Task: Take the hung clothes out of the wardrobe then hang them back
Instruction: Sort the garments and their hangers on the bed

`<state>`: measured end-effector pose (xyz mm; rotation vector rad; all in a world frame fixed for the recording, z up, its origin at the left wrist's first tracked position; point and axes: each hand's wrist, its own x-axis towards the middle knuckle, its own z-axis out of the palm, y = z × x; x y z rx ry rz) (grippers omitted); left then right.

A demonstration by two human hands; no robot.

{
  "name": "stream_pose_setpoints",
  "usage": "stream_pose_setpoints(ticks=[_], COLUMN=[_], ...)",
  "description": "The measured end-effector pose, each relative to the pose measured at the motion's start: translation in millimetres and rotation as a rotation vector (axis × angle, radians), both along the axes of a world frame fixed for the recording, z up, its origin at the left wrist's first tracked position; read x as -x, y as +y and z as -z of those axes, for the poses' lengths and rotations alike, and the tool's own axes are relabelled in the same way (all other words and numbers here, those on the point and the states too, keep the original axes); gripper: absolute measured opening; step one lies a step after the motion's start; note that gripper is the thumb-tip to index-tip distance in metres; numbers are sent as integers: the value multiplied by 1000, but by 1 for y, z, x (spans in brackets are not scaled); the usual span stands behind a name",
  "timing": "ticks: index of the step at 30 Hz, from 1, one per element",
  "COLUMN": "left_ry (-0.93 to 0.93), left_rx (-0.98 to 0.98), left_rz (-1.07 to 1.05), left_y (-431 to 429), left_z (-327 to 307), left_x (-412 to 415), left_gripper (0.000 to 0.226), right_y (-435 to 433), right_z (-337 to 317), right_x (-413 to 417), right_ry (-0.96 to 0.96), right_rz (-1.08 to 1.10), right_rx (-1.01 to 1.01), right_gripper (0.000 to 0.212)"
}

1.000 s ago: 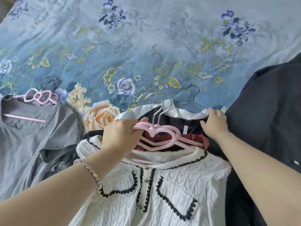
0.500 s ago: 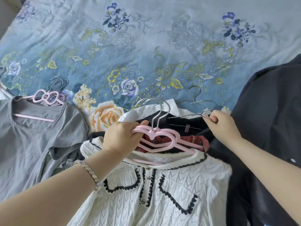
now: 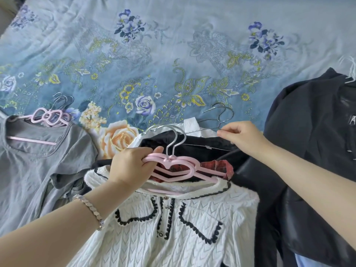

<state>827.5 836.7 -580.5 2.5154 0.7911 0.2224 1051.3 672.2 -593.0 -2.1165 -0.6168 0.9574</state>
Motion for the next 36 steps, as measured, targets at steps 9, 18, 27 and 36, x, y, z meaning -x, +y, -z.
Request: stream_pose_setpoints(ticks=[9, 18, 27, 36], left_ry=[-135, -176, -16, -191], left_rx=[-43, 24, 235, 95], left_rz=[23, 223, 130, 232], left_y=[-9, -8, -20, -8], left_z=[-40, -54, -56, -26], left_x=[23, 79, 87, 58], left_gripper=[38, 57, 36, 67], right_y=[5, -7, -11, -5], right_z=[-77, -117, -114, -51], right_x=[75, 111, 129, 40], right_ry=[43, 6, 29, -113], right_rz=[-121, -122, -78, -314], right_rx=[-182, -136, -188, 240], right_gripper=[13, 16, 6, 68])
